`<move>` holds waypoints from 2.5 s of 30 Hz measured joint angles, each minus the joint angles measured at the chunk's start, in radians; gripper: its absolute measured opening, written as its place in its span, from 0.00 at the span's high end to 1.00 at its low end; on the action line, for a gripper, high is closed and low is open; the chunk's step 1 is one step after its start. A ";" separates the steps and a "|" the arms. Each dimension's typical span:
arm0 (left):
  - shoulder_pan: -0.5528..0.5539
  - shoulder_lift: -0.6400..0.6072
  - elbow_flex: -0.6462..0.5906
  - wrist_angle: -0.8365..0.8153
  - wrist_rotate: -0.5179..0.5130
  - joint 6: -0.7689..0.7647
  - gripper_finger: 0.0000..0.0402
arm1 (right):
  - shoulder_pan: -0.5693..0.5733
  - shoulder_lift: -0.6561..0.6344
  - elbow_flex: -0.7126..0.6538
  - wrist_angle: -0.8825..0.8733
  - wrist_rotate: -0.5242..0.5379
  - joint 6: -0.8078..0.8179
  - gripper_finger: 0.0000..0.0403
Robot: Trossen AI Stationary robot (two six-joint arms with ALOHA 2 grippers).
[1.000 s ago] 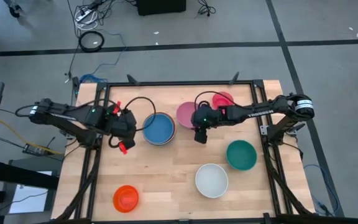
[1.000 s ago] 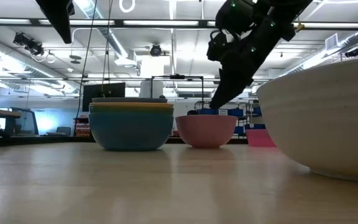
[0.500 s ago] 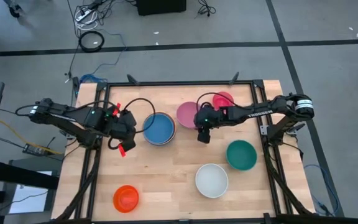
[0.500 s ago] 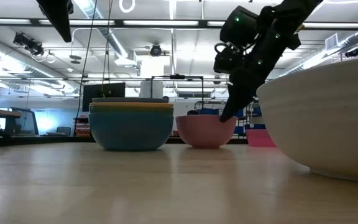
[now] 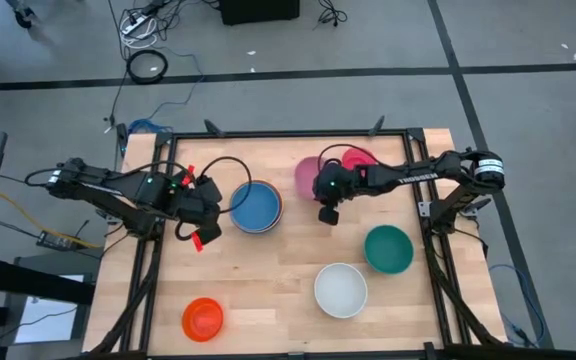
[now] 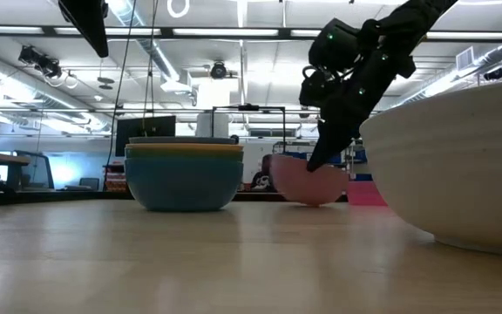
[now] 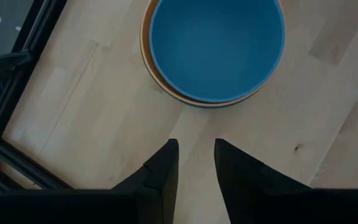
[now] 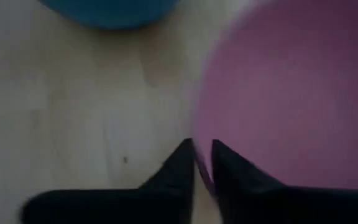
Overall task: Nest bowls inside each other
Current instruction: Stack the pink bowl into the dark blue bowl
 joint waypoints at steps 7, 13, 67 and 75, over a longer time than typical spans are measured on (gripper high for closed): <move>0.000 0.000 0.000 0.000 -0.001 -0.001 0.72 | 0.022 -0.003 0.001 0.041 -0.006 0.004 0.99; 0.000 0.000 0.000 0.000 -0.023 -0.001 0.72 | 0.119 -0.009 0.130 0.117 0.025 -0.034 1.00; 0.000 0.000 0.000 -0.022 -0.084 -0.047 0.72 | 0.304 0.350 0.594 0.047 0.122 0.118 0.69; 0.000 0.000 0.000 -0.023 -0.083 -0.050 0.72 | 0.304 0.412 0.594 0.002 0.154 0.136 0.69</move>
